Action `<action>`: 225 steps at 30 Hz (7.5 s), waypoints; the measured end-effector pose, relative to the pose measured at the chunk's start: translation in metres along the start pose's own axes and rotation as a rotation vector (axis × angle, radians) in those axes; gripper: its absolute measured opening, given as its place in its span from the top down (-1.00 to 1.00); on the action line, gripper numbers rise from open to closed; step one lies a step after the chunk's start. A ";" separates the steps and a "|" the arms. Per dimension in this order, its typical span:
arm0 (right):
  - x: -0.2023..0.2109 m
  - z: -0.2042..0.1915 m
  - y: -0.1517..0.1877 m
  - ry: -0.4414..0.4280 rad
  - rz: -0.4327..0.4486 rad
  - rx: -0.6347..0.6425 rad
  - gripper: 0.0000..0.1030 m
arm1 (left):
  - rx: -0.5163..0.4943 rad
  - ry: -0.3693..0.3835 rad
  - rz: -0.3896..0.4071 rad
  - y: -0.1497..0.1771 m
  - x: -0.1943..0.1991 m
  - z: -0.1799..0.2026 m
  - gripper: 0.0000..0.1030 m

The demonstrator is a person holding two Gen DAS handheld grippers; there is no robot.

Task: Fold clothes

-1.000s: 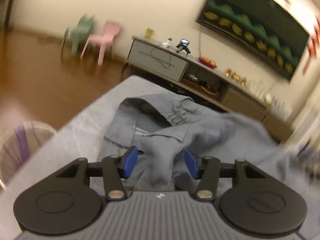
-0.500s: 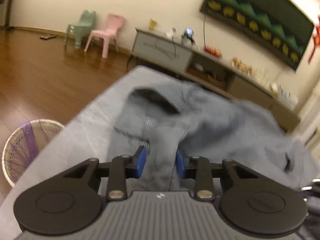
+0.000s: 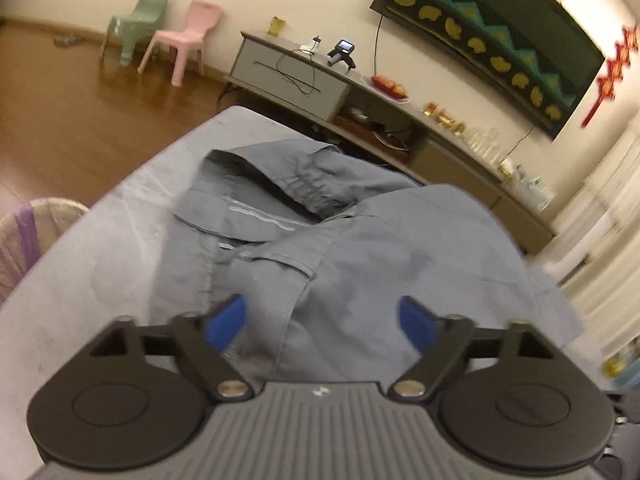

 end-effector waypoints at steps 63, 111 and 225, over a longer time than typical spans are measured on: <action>0.062 0.348 0.275 0.439 0.002 -1.423 0.94 | 0.153 0.251 -0.063 0.004 -0.058 0.063 0.93; -0.071 -0.170 -0.142 -0.260 0.131 -0.043 -0.78 | 0.594 0.058 -0.037 0.113 0.019 -0.099 0.16; 0.096 0.306 0.234 0.621 -0.284 -0.881 -0.21 | 0.508 -0.361 0.120 0.104 0.077 -0.051 0.61</action>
Point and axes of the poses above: each gripper's, at about its wrist camera, not at the fingertips, and x roughly against the way its jaws point, z to its right, y to its underside, the point moved 1 cm from there along -x, roughly the way its jaws point, and after that the axes turned 8 degrees about -x, right-handed, at the moved point
